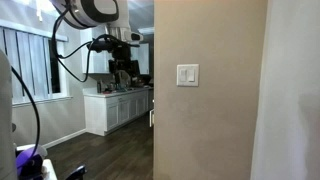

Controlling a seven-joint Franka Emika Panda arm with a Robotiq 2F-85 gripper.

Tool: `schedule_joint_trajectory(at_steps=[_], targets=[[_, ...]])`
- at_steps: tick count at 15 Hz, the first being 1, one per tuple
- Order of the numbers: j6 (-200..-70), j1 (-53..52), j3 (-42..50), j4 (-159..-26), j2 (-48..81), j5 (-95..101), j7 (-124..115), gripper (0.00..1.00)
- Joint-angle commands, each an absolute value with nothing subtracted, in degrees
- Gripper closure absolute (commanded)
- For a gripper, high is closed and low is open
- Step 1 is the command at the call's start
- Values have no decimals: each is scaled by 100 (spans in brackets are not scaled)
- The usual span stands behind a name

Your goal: Turn off the light

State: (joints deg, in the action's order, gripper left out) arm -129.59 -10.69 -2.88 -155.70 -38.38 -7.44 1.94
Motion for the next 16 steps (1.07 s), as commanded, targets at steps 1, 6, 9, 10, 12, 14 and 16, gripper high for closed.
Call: schedule_joint_trajectory(at_steps=[1,6,9,10,12,14,16], targets=[[-12937,-1032,-324,-15557,-3840,-771,213,0],[-12937,-1032,-324,-15557,-3840,-771,213,0],[-13021,-974,-286,-15394,-3559,-711,275,0],[-13098,-959,-241,-15310,-3412,-715,333,0],[-13309,-888,-166,-15090,-3031,-686,413,0],[-13657,-785,-139,-14895,-2668,-627,387,0],[-14150,-721,-118,-14733,-2357,-597,383,25]])
